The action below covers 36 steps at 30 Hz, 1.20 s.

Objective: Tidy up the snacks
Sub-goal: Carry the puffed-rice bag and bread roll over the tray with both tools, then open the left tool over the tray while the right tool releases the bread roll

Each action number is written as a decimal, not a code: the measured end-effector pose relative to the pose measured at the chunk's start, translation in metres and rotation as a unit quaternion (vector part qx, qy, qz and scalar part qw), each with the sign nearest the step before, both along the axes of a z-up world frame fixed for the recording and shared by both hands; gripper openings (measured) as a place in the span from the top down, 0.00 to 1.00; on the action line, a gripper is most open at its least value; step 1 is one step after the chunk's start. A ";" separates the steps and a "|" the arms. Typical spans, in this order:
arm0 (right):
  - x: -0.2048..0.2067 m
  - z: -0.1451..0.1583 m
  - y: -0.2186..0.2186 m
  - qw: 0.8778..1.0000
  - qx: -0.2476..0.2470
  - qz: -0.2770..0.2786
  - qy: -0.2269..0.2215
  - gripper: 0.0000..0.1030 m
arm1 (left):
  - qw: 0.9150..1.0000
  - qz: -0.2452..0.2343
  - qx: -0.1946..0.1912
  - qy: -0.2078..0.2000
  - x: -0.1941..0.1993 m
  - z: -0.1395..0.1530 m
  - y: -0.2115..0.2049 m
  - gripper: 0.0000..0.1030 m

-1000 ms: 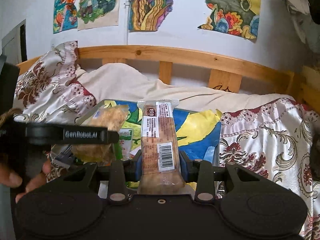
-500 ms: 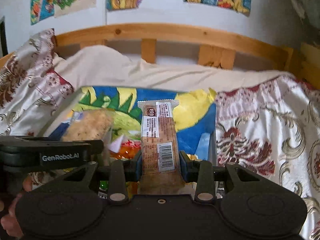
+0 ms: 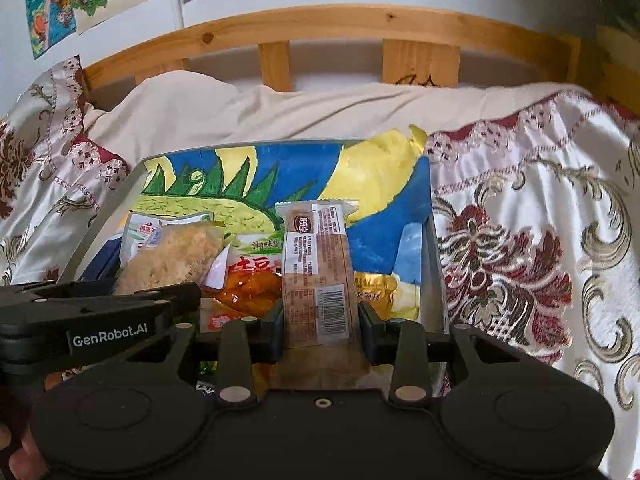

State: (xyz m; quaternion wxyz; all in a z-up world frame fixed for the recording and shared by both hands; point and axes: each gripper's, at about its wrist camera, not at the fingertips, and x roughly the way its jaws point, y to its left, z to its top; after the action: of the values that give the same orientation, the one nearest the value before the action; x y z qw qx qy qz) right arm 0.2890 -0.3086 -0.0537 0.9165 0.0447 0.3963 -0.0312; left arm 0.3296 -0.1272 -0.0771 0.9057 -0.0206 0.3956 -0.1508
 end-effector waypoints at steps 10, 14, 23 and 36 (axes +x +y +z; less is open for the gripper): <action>-0.002 0.001 0.002 1.000 0.003 0.002 -0.014 0.56 | 1.000 -0.003 0.007 -0.002 0.001 -0.001 0.000 0.18; -0.005 0.004 0.002 1.000 0.005 -0.002 -0.022 0.48 | 1.000 0.003 -0.004 -0.004 0.000 0.002 0.005 0.15; -0.018 0.015 0.001 0.999 -0.002 -0.016 -0.052 0.24 | 0.999 0.033 0.007 -0.029 -0.010 0.015 0.021 0.04; -0.061 0.045 0.009 0.993 -0.005 -0.009 -0.119 0.04 | 0.992 0.083 0.014 -0.093 -0.059 0.049 0.057 0.01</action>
State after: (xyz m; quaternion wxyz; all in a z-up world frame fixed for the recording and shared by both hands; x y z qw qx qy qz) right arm 0.2284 -0.2992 -0.0086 0.9571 0.0465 0.2837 -0.0356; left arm 0.2704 -0.0703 -0.0279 0.9481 -0.0269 0.3086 -0.0714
